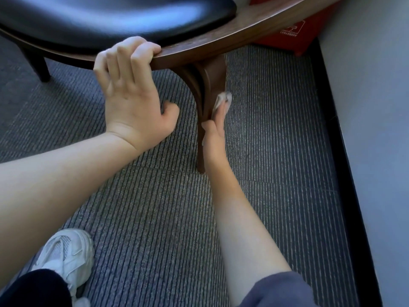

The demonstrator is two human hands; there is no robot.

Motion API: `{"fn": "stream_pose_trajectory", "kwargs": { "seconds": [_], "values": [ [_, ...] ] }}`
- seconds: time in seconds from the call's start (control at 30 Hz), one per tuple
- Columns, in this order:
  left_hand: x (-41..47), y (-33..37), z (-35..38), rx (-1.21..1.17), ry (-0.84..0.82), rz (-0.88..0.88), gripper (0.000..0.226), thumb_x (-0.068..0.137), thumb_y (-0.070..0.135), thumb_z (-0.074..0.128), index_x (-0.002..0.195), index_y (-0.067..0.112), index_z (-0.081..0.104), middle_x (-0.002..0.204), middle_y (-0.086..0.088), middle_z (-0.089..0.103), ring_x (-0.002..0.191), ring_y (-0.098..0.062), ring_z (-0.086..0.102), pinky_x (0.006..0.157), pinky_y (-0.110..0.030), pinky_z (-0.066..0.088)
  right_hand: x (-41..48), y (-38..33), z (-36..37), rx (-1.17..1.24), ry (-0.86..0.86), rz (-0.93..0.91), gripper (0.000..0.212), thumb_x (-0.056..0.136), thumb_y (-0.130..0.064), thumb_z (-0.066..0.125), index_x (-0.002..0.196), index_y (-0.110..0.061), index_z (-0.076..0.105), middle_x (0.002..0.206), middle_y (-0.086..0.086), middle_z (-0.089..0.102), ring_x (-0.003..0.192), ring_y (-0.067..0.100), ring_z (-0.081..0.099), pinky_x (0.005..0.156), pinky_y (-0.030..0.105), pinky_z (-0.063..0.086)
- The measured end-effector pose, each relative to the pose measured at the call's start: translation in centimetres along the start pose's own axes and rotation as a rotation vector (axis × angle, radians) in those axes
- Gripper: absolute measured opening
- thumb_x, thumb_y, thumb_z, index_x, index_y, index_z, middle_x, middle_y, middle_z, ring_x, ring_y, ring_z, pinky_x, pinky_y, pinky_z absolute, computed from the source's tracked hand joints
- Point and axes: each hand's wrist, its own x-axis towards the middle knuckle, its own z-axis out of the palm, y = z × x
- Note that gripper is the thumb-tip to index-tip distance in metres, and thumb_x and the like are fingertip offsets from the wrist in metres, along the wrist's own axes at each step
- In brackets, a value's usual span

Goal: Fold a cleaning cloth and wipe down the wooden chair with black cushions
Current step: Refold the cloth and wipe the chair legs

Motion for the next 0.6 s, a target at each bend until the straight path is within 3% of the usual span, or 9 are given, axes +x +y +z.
{"fn": "stream_pose_trajectory", "kwargs": {
  "seconds": [0.2,0.33,0.37,0.43,0.5,0.6],
  "values": [
    [0.1,0.1,-0.3,-0.011,-0.025,0.001,0.065,0.068,0.027,0.051,0.126,0.018,0.025,0.128,-0.024,0.046,0.119,-0.026,0.031,0.109,-0.048,0.023,-1.6,-0.8,-0.3,-0.066,-0.034,-0.151,0.072,0.095,-0.011,0.034,0.154,-0.034,0.000,0.163,-0.013,-0.005,0.149,0.006,-0.003,0.123,0.045,0.005],
    [0.0,0.0,-0.4,-0.013,-0.037,0.004,0.065,0.068,0.027,0.051,0.127,0.017,0.025,0.129,-0.024,0.046,0.119,-0.027,0.031,0.109,-0.048,0.022,-2.3,4.0,0.4,-0.111,0.000,0.080,0.080,0.090,-0.021,0.040,0.146,-0.055,-0.004,0.163,-0.006,0.010,0.146,0.026,0.022,0.118,0.052,0.023],
    [0.0,0.0,-0.4,-0.016,-0.041,0.008,0.065,0.068,0.027,0.051,0.127,0.017,0.025,0.129,-0.024,0.046,0.119,-0.027,0.031,0.109,-0.048,0.022,-2.4,5.1,0.5,-0.106,0.014,0.168,0.080,0.092,-0.019,0.043,0.147,-0.054,-0.004,0.160,-0.001,0.021,0.139,0.029,0.037,0.114,0.048,0.033],
    [0.0,-0.1,-0.4,-0.026,-0.042,0.011,0.065,0.068,0.027,0.051,0.127,0.018,0.024,0.129,-0.024,0.046,0.119,-0.026,0.029,0.109,-0.048,0.022,-2.6,6.7,0.6,-0.101,0.064,0.368,0.078,0.096,-0.012,0.047,0.152,-0.044,0.004,0.140,0.006,0.048,0.100,0.021,0.061,0.085,0.034,0.054],
    [-0.1,-0.2,-0.4,-0.031,-0.040,0.013,0.064,0.069,0.027,0.051,0.127,0.018,0.024,0.129,-0.024,0.046,0.120,-0.025,0.029,0.109,-0.048,0.021,-2.5,7.4,0.8,-0.066,0.163,0.497,0.071,0.097,-0.007,0.050,0.153,-0.036,0.019,0.117,0.001,0.058,0.079,0.016,0.063,0.069,0.032,0.056],
    [0.0,-0.2,-0.2,-0.037,-0.040,0.020,0.064,0.070,0.028,0.053,0.127,0.018,0.025,0.129,-0.023,0.046,0.119,-0.026,0.029,0.110,-0.048,0.021,-1.2,7.0,1.0,-0.072,0.371,0.524,0.052,0.095,-0.005,0.053,0.143,-0.025,0.045,0.123,-0.001,0.060,0.101,0.022,0.065,0.082,0.032,0.056]
  ]
}}
